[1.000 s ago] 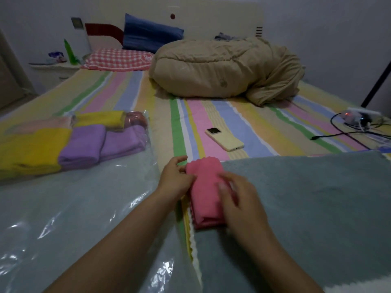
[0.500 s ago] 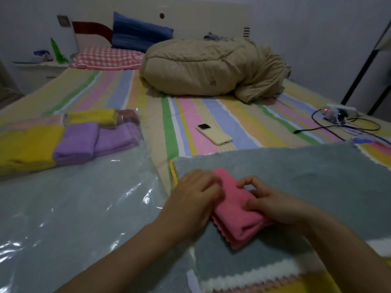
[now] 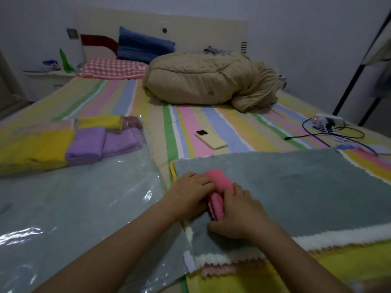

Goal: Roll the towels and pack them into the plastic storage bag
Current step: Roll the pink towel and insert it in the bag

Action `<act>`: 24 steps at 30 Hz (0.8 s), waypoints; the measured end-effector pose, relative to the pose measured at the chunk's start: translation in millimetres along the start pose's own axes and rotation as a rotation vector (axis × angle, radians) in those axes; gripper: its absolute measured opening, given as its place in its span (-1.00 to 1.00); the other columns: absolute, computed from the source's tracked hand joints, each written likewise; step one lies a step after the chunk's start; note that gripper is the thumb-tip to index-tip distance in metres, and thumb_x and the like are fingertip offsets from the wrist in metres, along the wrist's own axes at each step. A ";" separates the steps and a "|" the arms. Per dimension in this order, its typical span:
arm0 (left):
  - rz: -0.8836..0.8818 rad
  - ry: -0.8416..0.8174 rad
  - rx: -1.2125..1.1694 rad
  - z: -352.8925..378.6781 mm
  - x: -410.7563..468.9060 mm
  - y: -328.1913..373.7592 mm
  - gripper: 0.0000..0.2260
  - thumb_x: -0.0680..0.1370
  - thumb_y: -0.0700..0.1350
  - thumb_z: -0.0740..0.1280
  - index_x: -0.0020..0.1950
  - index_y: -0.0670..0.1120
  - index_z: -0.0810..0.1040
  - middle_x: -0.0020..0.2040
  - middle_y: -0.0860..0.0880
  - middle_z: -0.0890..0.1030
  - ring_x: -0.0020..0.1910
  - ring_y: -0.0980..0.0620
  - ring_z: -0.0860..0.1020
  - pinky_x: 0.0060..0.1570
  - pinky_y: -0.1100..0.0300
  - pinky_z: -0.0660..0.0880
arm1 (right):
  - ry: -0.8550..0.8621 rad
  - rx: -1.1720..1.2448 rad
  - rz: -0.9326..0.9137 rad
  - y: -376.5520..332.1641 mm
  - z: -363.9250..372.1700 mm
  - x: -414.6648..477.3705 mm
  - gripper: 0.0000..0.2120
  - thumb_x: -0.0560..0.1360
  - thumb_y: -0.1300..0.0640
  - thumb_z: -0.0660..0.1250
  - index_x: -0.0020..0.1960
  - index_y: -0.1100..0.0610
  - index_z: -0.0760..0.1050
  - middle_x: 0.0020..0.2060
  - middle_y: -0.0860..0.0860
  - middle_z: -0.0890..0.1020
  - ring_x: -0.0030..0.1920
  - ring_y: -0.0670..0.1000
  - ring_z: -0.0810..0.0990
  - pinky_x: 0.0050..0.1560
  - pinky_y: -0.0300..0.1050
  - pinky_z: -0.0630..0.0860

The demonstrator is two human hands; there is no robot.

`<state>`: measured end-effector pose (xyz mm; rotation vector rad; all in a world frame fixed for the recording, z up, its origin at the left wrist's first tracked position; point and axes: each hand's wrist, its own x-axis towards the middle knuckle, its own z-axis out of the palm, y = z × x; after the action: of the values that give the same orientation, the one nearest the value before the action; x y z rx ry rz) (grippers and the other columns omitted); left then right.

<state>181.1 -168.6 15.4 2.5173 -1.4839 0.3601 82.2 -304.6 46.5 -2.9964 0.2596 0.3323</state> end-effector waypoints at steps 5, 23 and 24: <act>0.053 0.073 -0.075 -23.7 -15.5 8.2 -0.75 0.34 -0.05 0.28 -0.02 0.01 0.60 -0.17 0.06 0.60 -0.16 0.01 0.54 -0.05 0.20 0.36 | -0.209 0.359 -0.019 7.6 -24.3 -10.4 0.06 0.10 -0.66 0.18 0.40 -0.01 0.30 0.36 0.09 0.37 0.28 0.13 0.41 0.28 0.08 0.39; -0.297 0.040 -0.170 -81.0 -221.1 -0.1 -0.41 0.26 0.35 0.45 0.17 0.10 0.43 0.21 0.18 0.44 0.19 0.16 0.44 0.18 0.16 0.35 | 0.200 0.347 -0.022 -52.3 22.5 -59.5 -0.52 0.33 -0.25 0.40 0.08 0.01 0.40 0.02 0.05 0.42 -0.02 0.09 0.52 -0.05 -0.03 0.52; -0.296 0.015 -0.151 -80.0 -231.3 -2.3 -0.41 0.25 0.34 0.45 0.16 0.12 0.43 0.22 0.18 0.43 0.21 0.15 0.43 0.20 0.17 0.32 | 0.249 0.292 -0.022 -53.8 24.8 -60.2 -0.49 0.32 -0.30 0.39 0.10 -0.01 0.40 0.02 0.04 0.39 0.01 0.09 0.49 0.00 -0.01 0.51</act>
<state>66.4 47.6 20.7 2.5526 -1.0663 0.2092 29.0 -239.2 41.2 -2.7429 0.2704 -0.0781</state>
